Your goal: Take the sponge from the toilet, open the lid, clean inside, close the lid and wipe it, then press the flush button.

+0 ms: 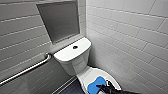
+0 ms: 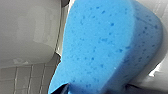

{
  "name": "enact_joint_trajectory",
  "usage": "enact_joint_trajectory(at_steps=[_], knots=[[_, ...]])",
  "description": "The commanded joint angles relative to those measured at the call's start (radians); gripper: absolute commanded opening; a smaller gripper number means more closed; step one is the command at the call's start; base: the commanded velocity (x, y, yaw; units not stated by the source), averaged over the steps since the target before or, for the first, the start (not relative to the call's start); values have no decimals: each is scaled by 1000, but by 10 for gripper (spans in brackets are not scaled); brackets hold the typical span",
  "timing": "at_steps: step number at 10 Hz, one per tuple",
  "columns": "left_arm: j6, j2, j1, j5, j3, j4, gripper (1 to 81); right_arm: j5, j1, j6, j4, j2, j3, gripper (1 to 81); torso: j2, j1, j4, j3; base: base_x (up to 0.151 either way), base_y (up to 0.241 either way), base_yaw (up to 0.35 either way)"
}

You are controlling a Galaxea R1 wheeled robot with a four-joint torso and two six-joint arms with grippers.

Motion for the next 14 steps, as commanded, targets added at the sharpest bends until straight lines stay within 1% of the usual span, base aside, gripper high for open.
enact_joint_trajectory(at_steps=[1,2,3,4,5,6,8,9,10,13,14], knots=[[-3,-5,28,71,6,3,811,-29,89,-5,-3,5,-3,811,0,0,0,0,0,0,0],[-3,-5,27,71,6,3,811,-27,78,-5,-3,8,-9,811,0,0,0,0,0,0,0],[-3,-3,28,71,6,5,811,-10,72,-5,-3,10,-21,10,0,0,0,0,0,0,0],[-3,-3,28,71,6,5,811,0,70,-5,-3,4,-20,10,0,0,0,0,0,0,0],[-3,-2,27,73,6,5,811,-4,81,0,0,-10,-9,10,0,0,0,0,0,0,0],[-2,1,28,73,6,6,811,-3,93,0,0,-48,34,10,0,0,0,0,0,0,0],[1,5,28,71,6,9,811,5,122,1,-9,-197,254,10,0,0,0,0,0,0,0],[1,5,27,71,6,12,811,25,130,0,-9,-264,345,10,0,0,0,0,0,0,0],[1,6,28,71,6,15,811,25,135,-3,-10,-326,426,10,0,0,0,0,0,0,0],[1,-11,19,58,30,17,811,14,106,-6,-21,-432,560,10,0,0,0,0,0,0,0],[0,-43,8,58,88,17,811,11,72,-6,-27,-470,583,10,0,0,0,0,0,0,0]])
